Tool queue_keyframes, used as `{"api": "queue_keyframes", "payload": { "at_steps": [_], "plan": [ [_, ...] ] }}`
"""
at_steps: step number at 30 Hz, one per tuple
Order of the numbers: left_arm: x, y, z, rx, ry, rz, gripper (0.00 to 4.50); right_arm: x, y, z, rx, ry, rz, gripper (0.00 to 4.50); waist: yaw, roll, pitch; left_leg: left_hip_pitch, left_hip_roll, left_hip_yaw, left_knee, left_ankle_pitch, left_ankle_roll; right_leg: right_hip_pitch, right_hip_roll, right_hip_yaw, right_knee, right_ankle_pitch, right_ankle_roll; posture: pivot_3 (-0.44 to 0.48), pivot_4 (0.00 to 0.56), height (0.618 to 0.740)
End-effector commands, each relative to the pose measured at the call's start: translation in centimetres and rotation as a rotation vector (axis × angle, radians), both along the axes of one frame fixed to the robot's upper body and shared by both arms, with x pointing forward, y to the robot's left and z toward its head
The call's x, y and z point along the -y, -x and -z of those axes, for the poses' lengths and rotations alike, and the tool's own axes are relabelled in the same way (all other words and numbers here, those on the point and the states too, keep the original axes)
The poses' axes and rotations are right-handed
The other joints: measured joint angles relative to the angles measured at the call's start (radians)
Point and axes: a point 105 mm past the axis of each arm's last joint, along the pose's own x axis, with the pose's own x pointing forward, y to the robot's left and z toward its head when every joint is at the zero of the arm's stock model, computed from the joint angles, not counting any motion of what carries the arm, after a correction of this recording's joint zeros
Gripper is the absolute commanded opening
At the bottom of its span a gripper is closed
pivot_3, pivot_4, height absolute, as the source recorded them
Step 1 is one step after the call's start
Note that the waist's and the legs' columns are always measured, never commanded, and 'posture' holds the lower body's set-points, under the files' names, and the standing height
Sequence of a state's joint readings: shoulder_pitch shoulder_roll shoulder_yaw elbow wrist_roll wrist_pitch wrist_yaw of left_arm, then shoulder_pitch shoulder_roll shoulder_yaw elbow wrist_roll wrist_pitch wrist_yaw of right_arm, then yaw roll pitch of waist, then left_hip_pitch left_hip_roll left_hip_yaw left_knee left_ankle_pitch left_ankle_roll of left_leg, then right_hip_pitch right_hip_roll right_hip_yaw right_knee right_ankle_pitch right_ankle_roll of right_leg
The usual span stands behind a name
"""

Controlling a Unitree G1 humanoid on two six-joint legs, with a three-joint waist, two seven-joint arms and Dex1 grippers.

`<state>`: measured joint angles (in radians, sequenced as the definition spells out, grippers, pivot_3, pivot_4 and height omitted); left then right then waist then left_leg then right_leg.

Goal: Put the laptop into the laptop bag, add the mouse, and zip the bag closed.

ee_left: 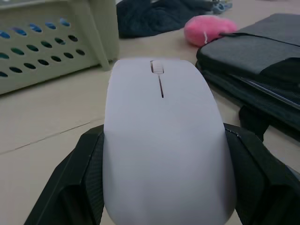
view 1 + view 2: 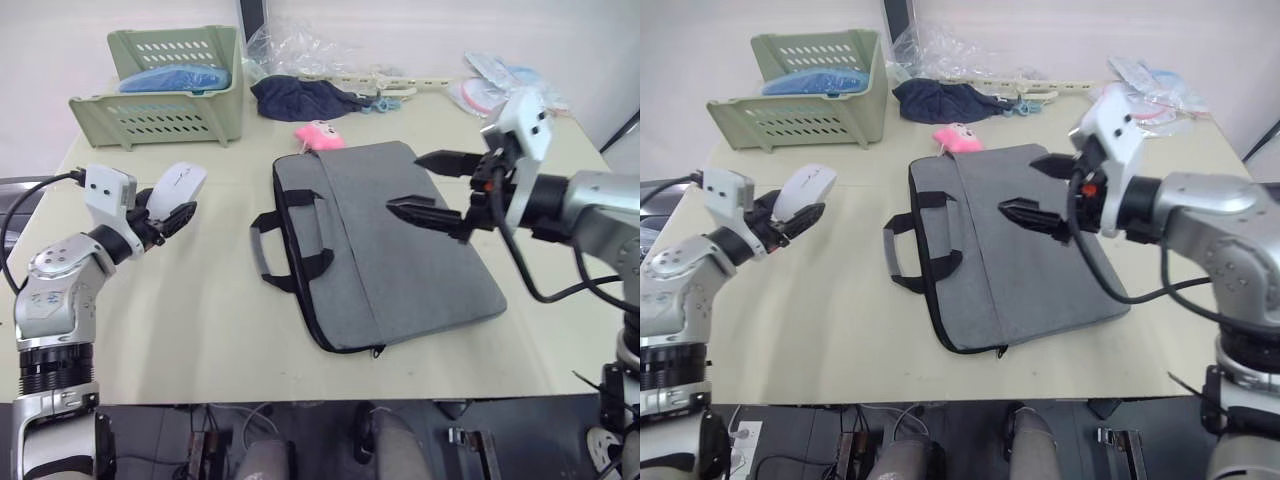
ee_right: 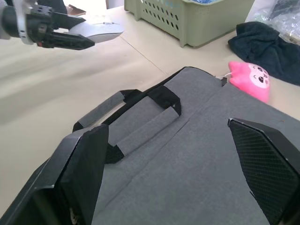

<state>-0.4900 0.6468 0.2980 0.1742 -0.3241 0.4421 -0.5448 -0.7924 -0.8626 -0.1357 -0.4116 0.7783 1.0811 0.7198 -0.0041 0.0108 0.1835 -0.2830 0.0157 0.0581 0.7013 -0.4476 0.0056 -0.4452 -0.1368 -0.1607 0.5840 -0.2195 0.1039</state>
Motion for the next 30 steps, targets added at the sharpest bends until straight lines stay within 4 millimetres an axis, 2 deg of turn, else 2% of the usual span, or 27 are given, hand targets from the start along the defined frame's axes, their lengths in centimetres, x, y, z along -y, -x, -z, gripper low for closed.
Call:
{"api": "queue_keyframes", "payload": {
  "at_steps": [1, 3, 5, 7, 12, 18, 22, 30],
  "plan": [
    [1.3, 3.1, -3.6, 0.084, 0.002, 0.173, 2.86, -1.5, -0.9, 1.7, 0.014, -0.034, 0.11, 4.5, 0.001, 0.0, 0.0, 0.0, 0.0, 0.0, 0.0, 0.0, 0.0, 0.0, 0.0, 0.0, 0.0, 0.0, 0.0, 0.0, 0.15, 0.74],
    [2.1, 4.6, -4.0, 0.07, 0.003, 0.277, 2.86, -2.4, -1.9, 2.6, 0.002, -0.062, 0.194, 4.5, -0.001, 0.0, 0.0, 0.0, 0.0, 0.0, 0.0, 0.0, 0.0, 0.0, 0.0, 0.0, 0.0, 0.0, 0.0, 0.0, 0.15, 0.74],
    [2.8, 5.9, -4.6, 0.06, 0.02, 0.367, 2.86, -4.2, -1.9, 3.3, -0.001, -0.074, 0.208, 4.5, -0.012, -0.001, -0.001, 0.0, 0.001, 0.0, -0.001, -0.001, -0.001, 0.0, 0.002, 0.0, 0.001, 0.0, -0.001, 0.0, 0.15, 0.74],
    [2.7, 6.4, -5.2, 0.054, 0.043, 0.391, 2.86, -5.3, -2.1, 3.9, -0.021, -0.084, 0.233, 4.5, -0.024, 0.0, 0.0, 0.0, 0.001, 0.0, -0.001, -0.001, -0.002, -0.001, 0.002, 0.0, 0.001, -0.001, -0.001, 0.0, 0.15, 0.74],
    [2.1, 6.4, -6.4, 0.049, 0.068, 0.384, 2.86, -8.0, -1.9, 5.4, -0.048, -0.058, 0.243, 4.5, -0.028, 0.0, 0.0, 0.001, 0.001, 0.0, -0.001, -0.001, -0.002, -0.001, 0.003, 0.0, 0.001, -0.001, -0.002, 0.0, 0.15, 0.74],
    [2.0, 6.1, -6.0, 0.036, 0.074, 0.379, 2.86, -10.9, -2.0, 5.6, -0.034, -0.053, 0.219, 4.5, -0.036, 0.0, 0.0, 0.002, 0.001, 0.0, -0.002, -0.001, -0.002, -0.001, 0.003, 0.0, 0.001, -0.002, -0.003, 0.0, 0.15, 0.74],
    [2.3, 5.7, -5.7, 0.029, 0.083, 0.386, 2.86, -13.7, -2.6, 6.0, -0.004, -0.029, 0.191, 4.5, -0.053, 0.0, 0.0, 0.002, 0.001, 0.0, -0.002, 0.0, -0.003, -0.001, 0.004, 0.0, 0.002, -0.002, -0.003, 0.0, 0.15, 0.74],
    [2.7, 5.3, -5.4, 0.024, 0.094, 0.396, 2.86, -16.4, -4.1, 6.9, 0.019, 0.004, 0.18, 4.5, -0.071, 0.0, 0.0, 0.003, 0.001, -0.001, -0.003, 0.0, -0.003, -0.001, 0.004, 0.0, 0.003, -0.002, -0.004, 0.0, 0.15, 0.74]
  ]
}}
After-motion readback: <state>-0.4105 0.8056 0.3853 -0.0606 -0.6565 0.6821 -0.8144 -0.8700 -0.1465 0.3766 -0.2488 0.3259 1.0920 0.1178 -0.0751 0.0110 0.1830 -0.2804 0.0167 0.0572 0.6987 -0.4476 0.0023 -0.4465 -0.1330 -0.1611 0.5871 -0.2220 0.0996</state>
